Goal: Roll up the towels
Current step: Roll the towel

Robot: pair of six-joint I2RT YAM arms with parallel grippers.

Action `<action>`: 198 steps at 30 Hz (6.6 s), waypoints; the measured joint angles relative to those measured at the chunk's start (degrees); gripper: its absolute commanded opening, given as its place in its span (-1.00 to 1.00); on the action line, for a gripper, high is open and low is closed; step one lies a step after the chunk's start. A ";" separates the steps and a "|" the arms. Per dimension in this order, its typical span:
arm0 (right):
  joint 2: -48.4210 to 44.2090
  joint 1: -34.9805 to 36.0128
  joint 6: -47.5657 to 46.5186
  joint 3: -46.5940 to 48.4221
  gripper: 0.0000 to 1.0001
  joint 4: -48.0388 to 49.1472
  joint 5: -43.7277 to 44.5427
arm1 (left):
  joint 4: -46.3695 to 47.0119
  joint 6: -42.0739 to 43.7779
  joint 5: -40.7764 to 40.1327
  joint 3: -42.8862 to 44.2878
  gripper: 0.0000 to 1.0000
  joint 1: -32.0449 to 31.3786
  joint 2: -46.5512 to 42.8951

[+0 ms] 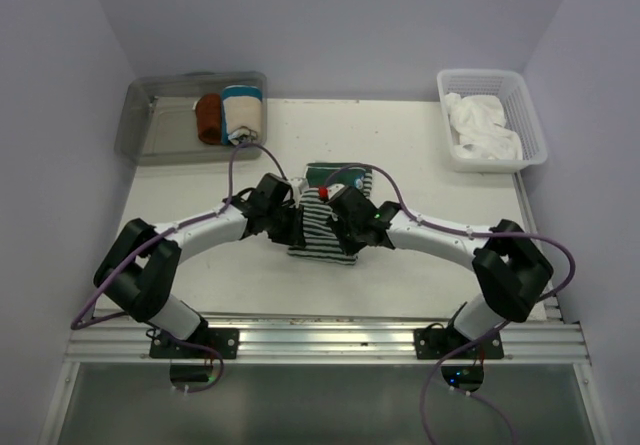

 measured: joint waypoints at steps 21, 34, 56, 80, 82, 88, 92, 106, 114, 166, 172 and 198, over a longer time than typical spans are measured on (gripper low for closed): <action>-11.15 4.11 -4.79 -6.51 -0.03 5.84 5.09 | -1.42 1.01 1.55 4.11 -0.51 0.00 3.21; -7.56 9.42 -8.55 -8.31 0.21 10.56 8.55 | -1.38 1.03 2.73 4.28 -0.52 0.59 3.98; 3.19 10.03 -9.35 -10.14 -0.45 21.46 15.72 | -0.87 1.92 6.16 4.28 -0.51 2.75 4.52; 0.35 8.61 2.05 -4.31 -1.00 8.81 0.07 | -9.11 1.90 3.10 7.89 0.18 8.68 -11.91; 0.74 7.48 3.85 -3.37 -1.00 7.96 -2.95 | -10.71 1.84 2.40 7.82 0.31 8.68 -12.83; 3.08 2.47 10.49 -2.91 -1.00 7.63 -12.15 | -12.33 0.42 1.36 4.33 0.68 8.68 -17.84; 4.46 0.22 14.10 -2.91 -1.00 8.22 -16.68 | -13.05 -1.57 1.33 0.46 0.78 8.68 -21.35; 7.93 -3.69 19.21 -3.26 -1.00 12.66 -28.39 | -7.08 -9.29 3.28 -10.21 0.68 8.68 -19.80; 8.94 -4.98 20.28 -3.69 -1.00 14.29 -32.39 | -0.33 -12.15 3.58 -12.94 0.54 8.61 -16.11; 5.79 25.86 -5.27 -0.07 -1.00 4.57 25.79 | -4.52 -14.21 5.07 -3.61 0.20 7.80 -3.19; -0.66 17.49 -2.60 -2.21 -1.00 5.77 12.31 | -7.19 -13.05 3.63 -0.94 0.71 7.82 -6.32; 7.13 -5.97 14.56 -2.58 -1.00 15.23 -36.37 | -7.26 -13.68 2.05 -7.98 0.99 7.87 -13.11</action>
